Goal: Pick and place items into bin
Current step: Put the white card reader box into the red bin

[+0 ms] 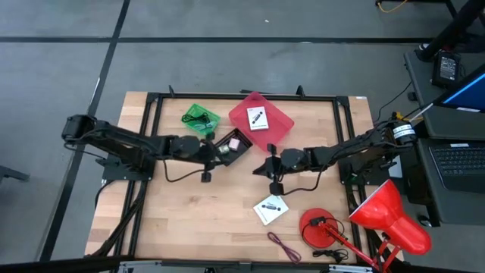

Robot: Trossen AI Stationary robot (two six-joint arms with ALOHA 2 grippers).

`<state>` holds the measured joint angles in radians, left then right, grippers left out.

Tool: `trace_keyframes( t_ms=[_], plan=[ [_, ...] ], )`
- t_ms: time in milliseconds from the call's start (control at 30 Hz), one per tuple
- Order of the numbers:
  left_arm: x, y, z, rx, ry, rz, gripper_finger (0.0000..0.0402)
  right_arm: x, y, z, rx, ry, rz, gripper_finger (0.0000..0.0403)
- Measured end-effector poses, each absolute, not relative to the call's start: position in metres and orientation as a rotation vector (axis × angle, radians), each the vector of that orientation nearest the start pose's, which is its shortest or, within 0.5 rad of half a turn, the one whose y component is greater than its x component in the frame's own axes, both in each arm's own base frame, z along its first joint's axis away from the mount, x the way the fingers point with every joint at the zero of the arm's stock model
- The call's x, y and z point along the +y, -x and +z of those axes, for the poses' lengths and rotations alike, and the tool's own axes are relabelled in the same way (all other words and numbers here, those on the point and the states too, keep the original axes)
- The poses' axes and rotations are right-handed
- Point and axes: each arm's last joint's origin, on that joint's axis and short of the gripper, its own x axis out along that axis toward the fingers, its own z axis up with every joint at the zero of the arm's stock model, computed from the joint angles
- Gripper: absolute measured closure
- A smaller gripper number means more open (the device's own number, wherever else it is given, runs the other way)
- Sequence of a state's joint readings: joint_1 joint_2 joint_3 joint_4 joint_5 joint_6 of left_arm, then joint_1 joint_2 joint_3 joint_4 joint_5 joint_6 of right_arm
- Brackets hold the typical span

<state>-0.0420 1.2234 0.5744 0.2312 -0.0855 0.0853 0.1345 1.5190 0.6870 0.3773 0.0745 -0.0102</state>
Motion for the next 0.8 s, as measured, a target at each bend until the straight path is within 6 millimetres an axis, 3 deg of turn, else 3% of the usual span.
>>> trace_keyframes(
  t_ms=[367, 500, 800],
  plan=[
    [-0.035, -0.249, 0.193, 0.395, -0.154, -0.086, 0.0398, 0.05, -0.305, 0.203, 0.741, -0.082, 0.024, 0.0402],
    [-0.043, -0.251, 0.189, 0.388, -0.169, -0.117, 0.0398, 0.062, -0.305, 0.211, 0.789, -0.089, 0.044, 0.0402],
    [-0.061, -0.26, 0.177, 0.36, -0.166, -0.221, 0.0399, 0.099, -0.285, 0.218, 1.006, -0.297, -0.031, 0.0403]
  ],
)
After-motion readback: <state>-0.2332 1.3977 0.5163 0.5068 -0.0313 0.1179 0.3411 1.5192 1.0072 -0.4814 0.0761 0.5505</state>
